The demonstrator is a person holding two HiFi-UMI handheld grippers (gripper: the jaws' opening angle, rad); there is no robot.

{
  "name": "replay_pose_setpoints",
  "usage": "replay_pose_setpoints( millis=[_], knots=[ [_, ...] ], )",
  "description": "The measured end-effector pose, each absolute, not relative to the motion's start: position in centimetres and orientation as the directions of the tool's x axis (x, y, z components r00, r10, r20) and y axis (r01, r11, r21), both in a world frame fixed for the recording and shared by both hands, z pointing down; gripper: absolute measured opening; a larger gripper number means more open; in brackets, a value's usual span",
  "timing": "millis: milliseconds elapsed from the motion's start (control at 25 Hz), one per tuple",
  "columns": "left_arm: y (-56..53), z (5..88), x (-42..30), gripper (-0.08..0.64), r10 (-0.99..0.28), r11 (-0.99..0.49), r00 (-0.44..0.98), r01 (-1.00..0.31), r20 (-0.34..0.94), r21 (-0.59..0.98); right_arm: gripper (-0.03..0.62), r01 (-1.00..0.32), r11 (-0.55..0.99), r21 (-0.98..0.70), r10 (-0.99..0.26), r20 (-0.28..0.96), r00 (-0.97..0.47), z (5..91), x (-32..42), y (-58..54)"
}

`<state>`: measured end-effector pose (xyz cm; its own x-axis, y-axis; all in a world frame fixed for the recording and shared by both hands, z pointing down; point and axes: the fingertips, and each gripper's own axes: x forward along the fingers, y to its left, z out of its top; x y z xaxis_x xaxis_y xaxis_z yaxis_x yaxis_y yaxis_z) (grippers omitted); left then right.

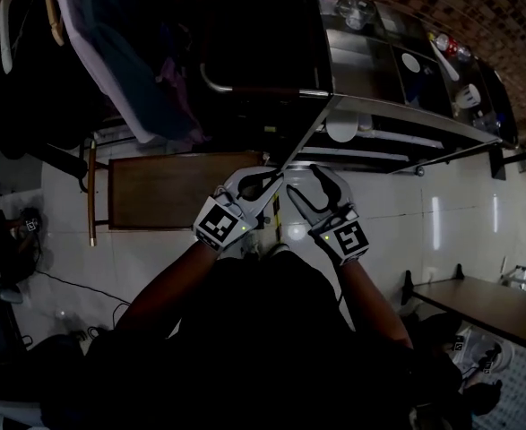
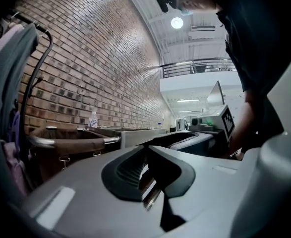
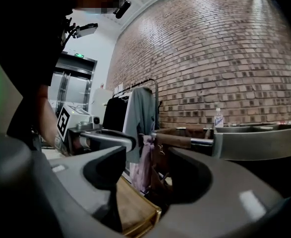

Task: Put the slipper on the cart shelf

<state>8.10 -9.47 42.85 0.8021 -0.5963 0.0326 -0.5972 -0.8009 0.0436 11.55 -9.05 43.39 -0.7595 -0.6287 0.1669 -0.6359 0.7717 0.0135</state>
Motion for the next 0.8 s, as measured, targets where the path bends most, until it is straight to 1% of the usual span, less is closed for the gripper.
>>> replay_pose_setpoints(
  millis=[120, 280, 440, 560, 680, 800],
  knots=[
    [-7.6, 42.7, 6.7, 0.026, -0.626, -0.778, 0.779, -0.627, 0.038, 0.050, 0.238, -0.592, 0.806, -0.001, -0.585, 0.157, -0.796, 43.0, 10.0, -7.3],
    [-5.0, 43.2, 5.2, 0.026, -0.667, -0.744, 0.744, -0.668, 0.053, 0.018, 0.184, -0.534, 0.845, -0.003, -0.528, 0.141, -0.837, 42.0, 8.4, -5.0],
    [-2.3, 42.8, 4.0, 0.026, -0.696, -0.716, 0.716, -0.698, 0.063, 0.019, 0.089, -0.496, 0.868, -0.020, -0.490, 0.134, -0.862, 41.7, 7.3, -2.9],
    [-0.7, 42.3, 3.3, 0.026, -0.714, -0.697, 0.697, -0.717, 0.068, 0.016, 0.038, -0.474, 0.879, -0.041, -0.467, 0.117, -0.876, 41.3, 6.4, -1.7],
    [0.7, 41.6, 2.3, 0.020, -0.726, -0.684, 0.684, -0.729, 0.075, 0.023, 0.003, -0.461, 0.886, -0.051, -0.454, 0.103, -0.885, 41.0, 5.4, -0.5],
    [1.4, 41.6, 0.7, 0.017, -0.733, -0.676, 0.676, -0.736, 0.076, 0.023, 0.002, -0.459, 0.887, -0.052, -0.452, 0.110, -0.885, 41.1, 3.7, 0.2]
  ],
)
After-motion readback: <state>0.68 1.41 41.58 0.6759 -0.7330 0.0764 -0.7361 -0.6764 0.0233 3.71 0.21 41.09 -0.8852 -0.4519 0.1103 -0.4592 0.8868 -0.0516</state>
